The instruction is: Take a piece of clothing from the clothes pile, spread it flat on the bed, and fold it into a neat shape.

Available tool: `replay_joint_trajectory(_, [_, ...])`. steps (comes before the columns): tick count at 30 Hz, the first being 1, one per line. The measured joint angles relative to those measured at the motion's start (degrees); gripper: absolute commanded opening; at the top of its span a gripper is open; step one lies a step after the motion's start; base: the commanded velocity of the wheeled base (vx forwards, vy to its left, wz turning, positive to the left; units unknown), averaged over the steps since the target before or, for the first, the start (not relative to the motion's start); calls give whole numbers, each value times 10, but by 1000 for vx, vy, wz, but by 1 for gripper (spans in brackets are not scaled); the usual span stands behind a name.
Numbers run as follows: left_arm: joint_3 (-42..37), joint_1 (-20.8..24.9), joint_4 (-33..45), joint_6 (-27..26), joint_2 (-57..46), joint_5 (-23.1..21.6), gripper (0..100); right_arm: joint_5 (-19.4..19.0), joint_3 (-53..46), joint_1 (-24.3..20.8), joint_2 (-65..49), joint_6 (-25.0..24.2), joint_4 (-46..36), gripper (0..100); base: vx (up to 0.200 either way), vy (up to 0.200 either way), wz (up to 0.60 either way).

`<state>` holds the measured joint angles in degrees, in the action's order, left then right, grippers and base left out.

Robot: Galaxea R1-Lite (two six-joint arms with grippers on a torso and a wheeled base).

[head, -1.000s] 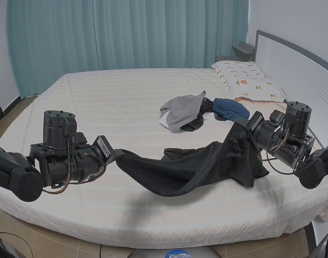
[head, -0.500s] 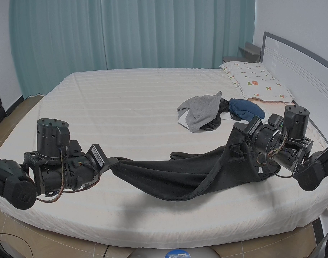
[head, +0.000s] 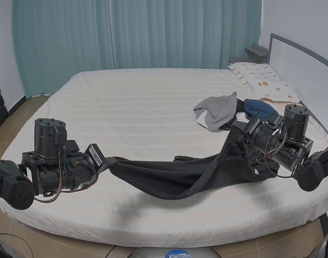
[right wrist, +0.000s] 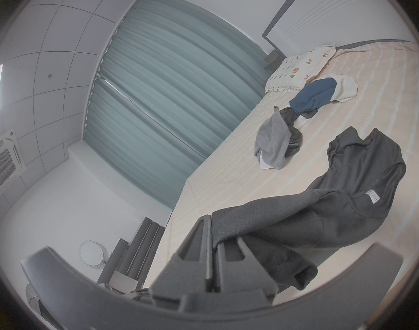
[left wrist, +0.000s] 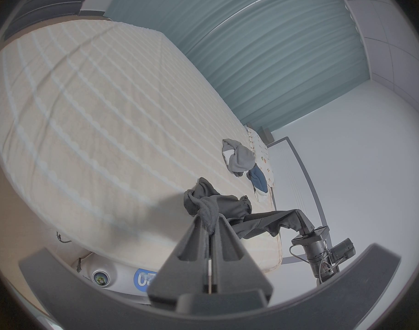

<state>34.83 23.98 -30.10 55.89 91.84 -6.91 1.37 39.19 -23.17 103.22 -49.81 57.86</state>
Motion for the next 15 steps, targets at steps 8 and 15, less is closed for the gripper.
replay_joint_trajectory(8, [0, -4, 1, 0, -8, 0, 0, -4, 0, 0, -1, 0, 1, 0, 0, 200, 0])
replay_joint_trajectory(15, [-1, -4, 2, 0, -10, -1, 0, -7, -1, -3, -3, 0, 0, 0, 0, 200, 0])
